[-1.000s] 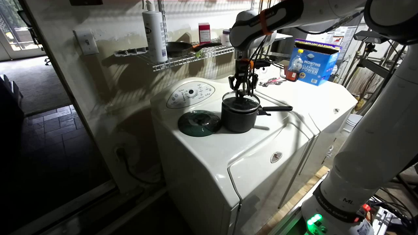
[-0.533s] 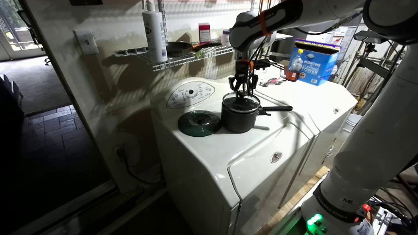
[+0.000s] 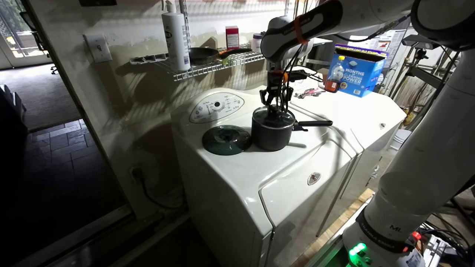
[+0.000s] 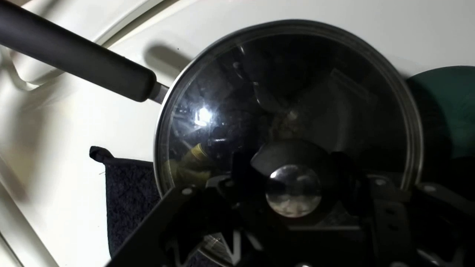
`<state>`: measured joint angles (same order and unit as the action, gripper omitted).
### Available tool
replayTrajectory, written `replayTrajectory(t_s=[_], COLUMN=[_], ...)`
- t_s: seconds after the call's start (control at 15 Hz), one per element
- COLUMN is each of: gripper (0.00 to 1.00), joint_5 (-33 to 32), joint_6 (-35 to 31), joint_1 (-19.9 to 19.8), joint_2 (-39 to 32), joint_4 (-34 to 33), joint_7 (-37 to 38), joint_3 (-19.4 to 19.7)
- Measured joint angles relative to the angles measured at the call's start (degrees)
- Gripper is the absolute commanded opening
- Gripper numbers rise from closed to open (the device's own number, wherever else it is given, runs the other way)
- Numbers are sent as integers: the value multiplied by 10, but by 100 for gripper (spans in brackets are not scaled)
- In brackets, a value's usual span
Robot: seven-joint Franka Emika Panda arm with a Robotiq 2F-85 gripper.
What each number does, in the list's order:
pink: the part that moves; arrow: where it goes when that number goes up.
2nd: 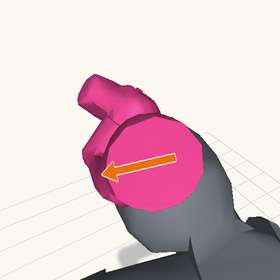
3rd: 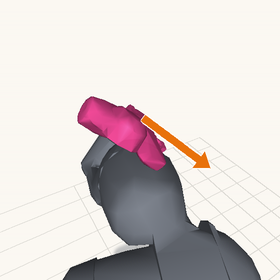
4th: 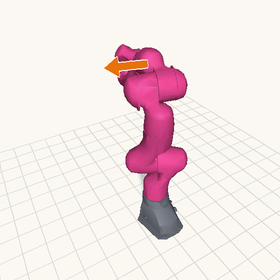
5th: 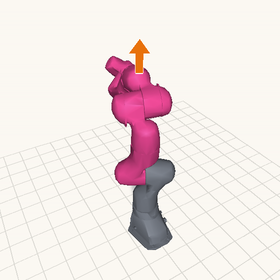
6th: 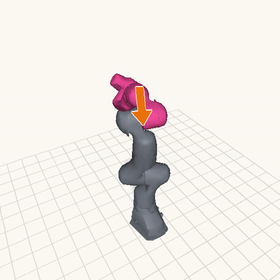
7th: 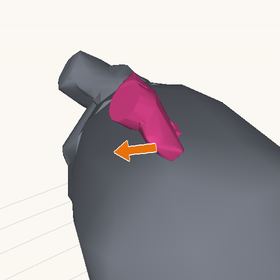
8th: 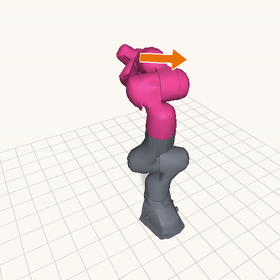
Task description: Close the pot
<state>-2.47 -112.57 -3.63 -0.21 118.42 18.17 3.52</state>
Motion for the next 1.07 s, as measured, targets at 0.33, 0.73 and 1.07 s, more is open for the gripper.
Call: replayTrajectory(t_s=[0.33, 0.73, 1.07], gripper=[34, 34, 84], joint_5=[0, 1, 1], joint_6=[-6, -7, -8], joint_1=[0, 0, 0], joint_2=[-2, -6, -8], joint_4=[0, 0, 0], joint_7=[0, 0, 0], joint_3=[0, 0, 0])
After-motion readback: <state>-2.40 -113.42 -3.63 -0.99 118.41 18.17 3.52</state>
